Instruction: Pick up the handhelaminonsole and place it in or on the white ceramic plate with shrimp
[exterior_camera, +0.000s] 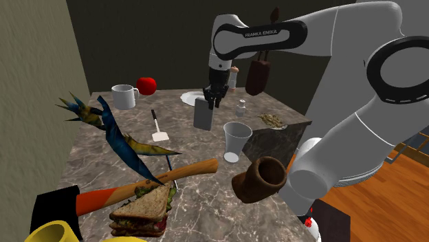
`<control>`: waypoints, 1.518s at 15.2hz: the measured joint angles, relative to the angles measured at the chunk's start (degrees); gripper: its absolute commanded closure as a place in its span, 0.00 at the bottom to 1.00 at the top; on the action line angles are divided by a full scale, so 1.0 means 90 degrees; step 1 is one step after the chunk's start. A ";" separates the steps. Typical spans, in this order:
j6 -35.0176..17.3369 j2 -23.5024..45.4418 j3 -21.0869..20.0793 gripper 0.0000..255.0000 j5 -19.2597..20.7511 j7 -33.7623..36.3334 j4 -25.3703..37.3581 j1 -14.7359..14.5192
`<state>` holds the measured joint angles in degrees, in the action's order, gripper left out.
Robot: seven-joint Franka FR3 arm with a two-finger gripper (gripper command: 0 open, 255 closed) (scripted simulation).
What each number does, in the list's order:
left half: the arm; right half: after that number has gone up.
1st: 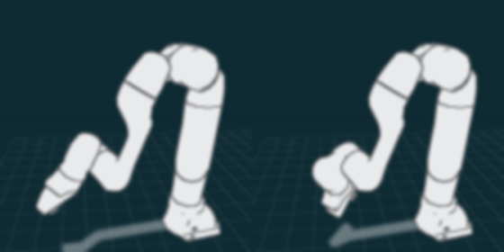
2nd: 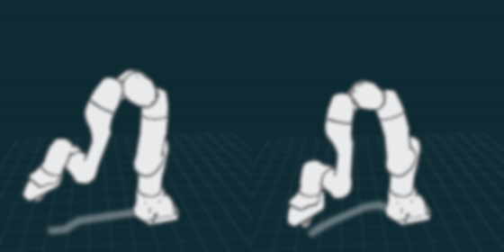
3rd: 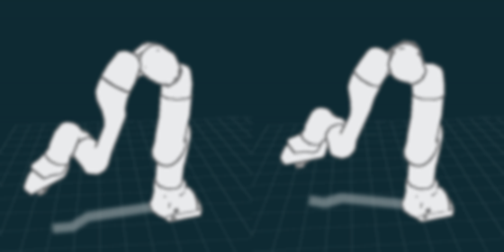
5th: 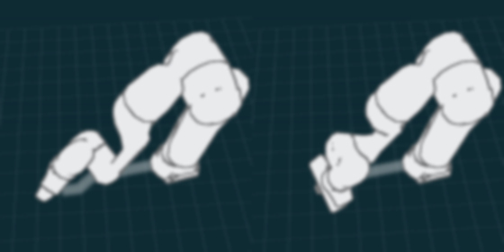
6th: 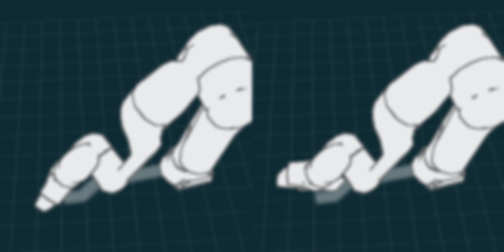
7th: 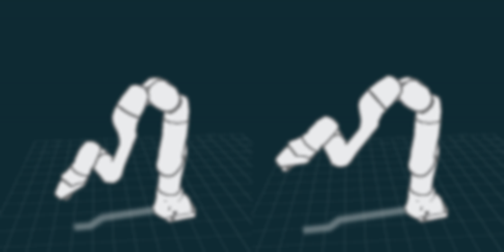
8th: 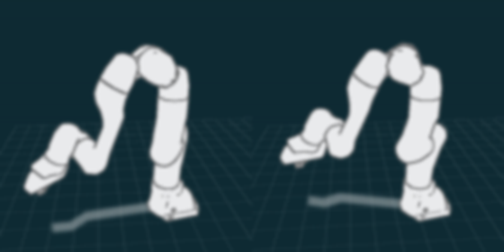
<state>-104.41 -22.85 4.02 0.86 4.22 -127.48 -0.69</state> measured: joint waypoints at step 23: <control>0.1440 0.0131 -0.0013 1.00 -0.0016 -0.0002 0.1569 -0.0011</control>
<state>-91.45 -21.66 3.90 0.71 4.20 -113.35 -0.79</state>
